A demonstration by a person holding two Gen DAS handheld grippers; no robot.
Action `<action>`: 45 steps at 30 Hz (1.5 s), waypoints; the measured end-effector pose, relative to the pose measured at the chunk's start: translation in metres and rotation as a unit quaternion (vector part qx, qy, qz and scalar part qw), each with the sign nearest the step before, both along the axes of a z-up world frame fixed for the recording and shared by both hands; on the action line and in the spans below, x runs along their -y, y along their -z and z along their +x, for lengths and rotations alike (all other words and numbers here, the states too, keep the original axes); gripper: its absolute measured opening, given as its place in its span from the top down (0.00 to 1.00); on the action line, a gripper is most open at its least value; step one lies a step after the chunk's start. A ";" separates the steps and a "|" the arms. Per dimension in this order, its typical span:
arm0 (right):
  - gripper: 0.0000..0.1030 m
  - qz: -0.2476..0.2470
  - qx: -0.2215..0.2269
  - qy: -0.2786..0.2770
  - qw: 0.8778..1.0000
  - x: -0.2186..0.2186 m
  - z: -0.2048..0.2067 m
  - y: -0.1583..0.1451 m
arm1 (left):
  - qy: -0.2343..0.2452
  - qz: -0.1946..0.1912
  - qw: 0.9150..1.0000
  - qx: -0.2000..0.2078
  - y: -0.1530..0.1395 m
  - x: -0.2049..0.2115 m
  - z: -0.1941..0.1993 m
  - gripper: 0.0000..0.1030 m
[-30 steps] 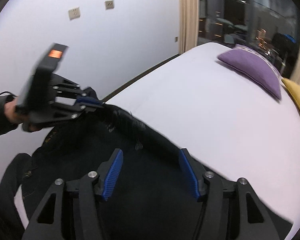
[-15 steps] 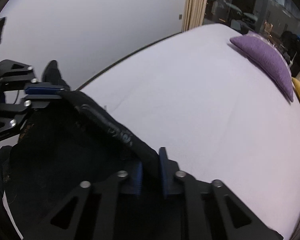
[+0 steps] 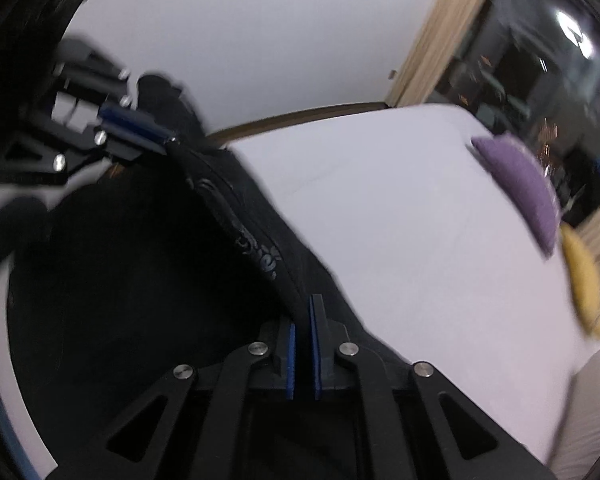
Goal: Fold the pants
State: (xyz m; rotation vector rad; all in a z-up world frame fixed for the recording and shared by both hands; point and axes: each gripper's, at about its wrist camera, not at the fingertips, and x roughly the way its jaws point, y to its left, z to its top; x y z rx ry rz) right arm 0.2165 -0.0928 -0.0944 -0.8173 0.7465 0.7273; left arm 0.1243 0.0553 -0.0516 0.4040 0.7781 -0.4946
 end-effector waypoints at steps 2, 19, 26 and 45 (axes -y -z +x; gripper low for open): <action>0.94 -0.039 0.027 -0.024 0.999 -0.006 -0.032 0.013 | 0.002 0.006 1.000 -0.008 0.010 0.003 -0.027 0.94; 0.94 -0.140 0.080 -0.031 0.986 -0.032 -0.151 0.063 | -0.025 0.026 0.999 -0.022 0.054 0.034 -0.160 0.94; 0.94 -0.142 0.074 -0.031 0.987 -0.044 -0.162 0.059 | -0.032 0.047 0.998 -0.002 0.048 0.037 -0.141 0.94; 0.93 -0.157 0.082 -0.020 0.984 -0.047 -0.205 0.072 | -0.050 0.050 0.997 -0.029 0.059 0.025 -0.137 0.97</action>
